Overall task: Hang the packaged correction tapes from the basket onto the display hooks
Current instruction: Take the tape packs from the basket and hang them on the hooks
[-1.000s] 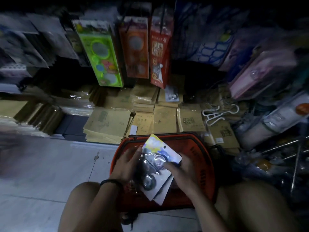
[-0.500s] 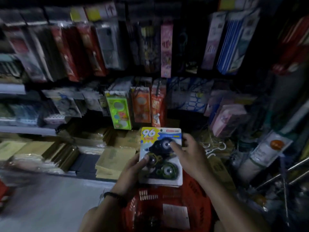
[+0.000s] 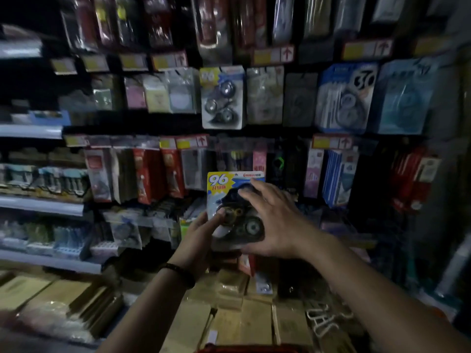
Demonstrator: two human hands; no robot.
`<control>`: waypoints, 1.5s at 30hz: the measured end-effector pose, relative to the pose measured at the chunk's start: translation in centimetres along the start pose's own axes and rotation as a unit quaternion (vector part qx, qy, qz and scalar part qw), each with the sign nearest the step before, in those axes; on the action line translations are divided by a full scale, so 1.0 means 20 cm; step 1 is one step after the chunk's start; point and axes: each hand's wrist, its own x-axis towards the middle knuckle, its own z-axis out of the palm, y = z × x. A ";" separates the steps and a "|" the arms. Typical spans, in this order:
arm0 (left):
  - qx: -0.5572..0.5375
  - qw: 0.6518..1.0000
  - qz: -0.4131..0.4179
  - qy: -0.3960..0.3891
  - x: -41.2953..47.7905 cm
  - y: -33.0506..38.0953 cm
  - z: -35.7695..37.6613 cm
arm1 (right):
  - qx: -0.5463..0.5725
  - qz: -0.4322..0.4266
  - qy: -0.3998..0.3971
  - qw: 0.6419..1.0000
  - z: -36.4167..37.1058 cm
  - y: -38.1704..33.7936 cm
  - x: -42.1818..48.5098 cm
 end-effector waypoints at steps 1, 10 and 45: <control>0.003 1.000 0.009 -0.002 0.02 0.05 0.01 | -0.011 0.000 0.009 1.000 -0.04 0.00 0.04; 0.051 0.996 0.066 -0.021 0.21 0.41 0.01 | -0.061 -0.054 0.070 0.994 -0.31 0.03 0.36; 0.072 0.969 0.221 0.089 0.68 0.82 -0.39 | -0.284 0.070 0.161 0.943 -0.38 0.10 1.39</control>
